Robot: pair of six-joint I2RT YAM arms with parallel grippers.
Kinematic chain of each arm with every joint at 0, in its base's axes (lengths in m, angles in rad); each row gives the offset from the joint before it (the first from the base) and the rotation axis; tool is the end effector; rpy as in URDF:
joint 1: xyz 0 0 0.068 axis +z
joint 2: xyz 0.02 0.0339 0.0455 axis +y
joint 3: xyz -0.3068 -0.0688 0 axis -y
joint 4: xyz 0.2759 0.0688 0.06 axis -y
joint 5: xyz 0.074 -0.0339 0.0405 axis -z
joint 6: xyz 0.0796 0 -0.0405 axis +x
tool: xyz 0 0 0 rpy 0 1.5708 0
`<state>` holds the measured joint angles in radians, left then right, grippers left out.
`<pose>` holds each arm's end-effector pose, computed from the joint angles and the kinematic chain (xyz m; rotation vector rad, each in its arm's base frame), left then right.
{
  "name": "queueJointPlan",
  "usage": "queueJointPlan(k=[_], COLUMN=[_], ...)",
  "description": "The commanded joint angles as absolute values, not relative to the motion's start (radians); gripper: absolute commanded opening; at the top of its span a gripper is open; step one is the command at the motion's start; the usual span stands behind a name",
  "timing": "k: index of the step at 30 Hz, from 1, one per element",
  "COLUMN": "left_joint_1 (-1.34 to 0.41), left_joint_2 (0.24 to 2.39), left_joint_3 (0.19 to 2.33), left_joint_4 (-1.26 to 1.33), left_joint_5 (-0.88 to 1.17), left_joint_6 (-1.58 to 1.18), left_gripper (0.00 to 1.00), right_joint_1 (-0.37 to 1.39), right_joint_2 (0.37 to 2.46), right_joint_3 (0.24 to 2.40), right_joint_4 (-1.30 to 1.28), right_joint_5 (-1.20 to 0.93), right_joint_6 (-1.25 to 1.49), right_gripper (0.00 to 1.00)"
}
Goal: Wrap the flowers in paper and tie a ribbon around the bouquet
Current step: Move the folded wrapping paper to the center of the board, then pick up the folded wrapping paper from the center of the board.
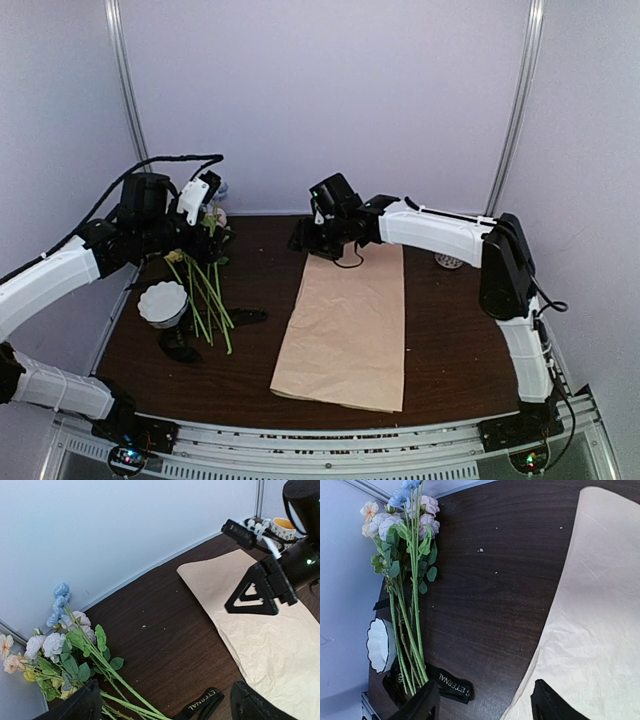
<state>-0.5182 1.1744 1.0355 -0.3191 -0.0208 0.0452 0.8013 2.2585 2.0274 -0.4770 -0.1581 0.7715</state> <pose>0.2795 -0.1575 0.3498 0.5544 1.9630 -0.2766 0.4175 0.4490 0.2465 -0.1270 2.4721 0.9443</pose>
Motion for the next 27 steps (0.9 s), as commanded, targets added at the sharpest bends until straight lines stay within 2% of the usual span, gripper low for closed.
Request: queueJointPlan(k=[1,7,13,16,22,27], left_joint_1=[-0.521,-0.622,-0.855,-1.017,-1.208,-1.249], left_joint_2=[1.182,1.157,1.13,1.129,1.244,1.394], left_joint_3=[1.034,0.989,0.919,0.853,0.824,0.8], left_joint_4=[-0.332,-0.353,-0.595,-0.639,-0.654,-0.552], left_joint_5=[0.026,0.048,0.206,0.207,0.021,-0.195], left_joint_6=[0.091,0.244,0.49,0.549,0.526,0.48], left_gripper=[0.91,0.88,0.87,0.83,0.69,0.46], right_joint_1=[0.773,0.755,0.774,0.784,0.845,0.893], right_joint_2=[2.057,1.752,1.551,1.495,1.464,1.461], right_joint_3=[1.873,1.414,1.07,0.955,0.857,0.812], right_joint_4=[-0.623,-0.641,-0.609,-0.548,-0.466,-0.434], right_joint_5=[-0.075,-0.085,-0.116,-0.146,-0.145,-0.141], right_joint_6=[0.606,0.624,0.67,0.697,0.716,0.731], right_gripper=[0.68,0.74,0.74,0.74,0.73,0.73])
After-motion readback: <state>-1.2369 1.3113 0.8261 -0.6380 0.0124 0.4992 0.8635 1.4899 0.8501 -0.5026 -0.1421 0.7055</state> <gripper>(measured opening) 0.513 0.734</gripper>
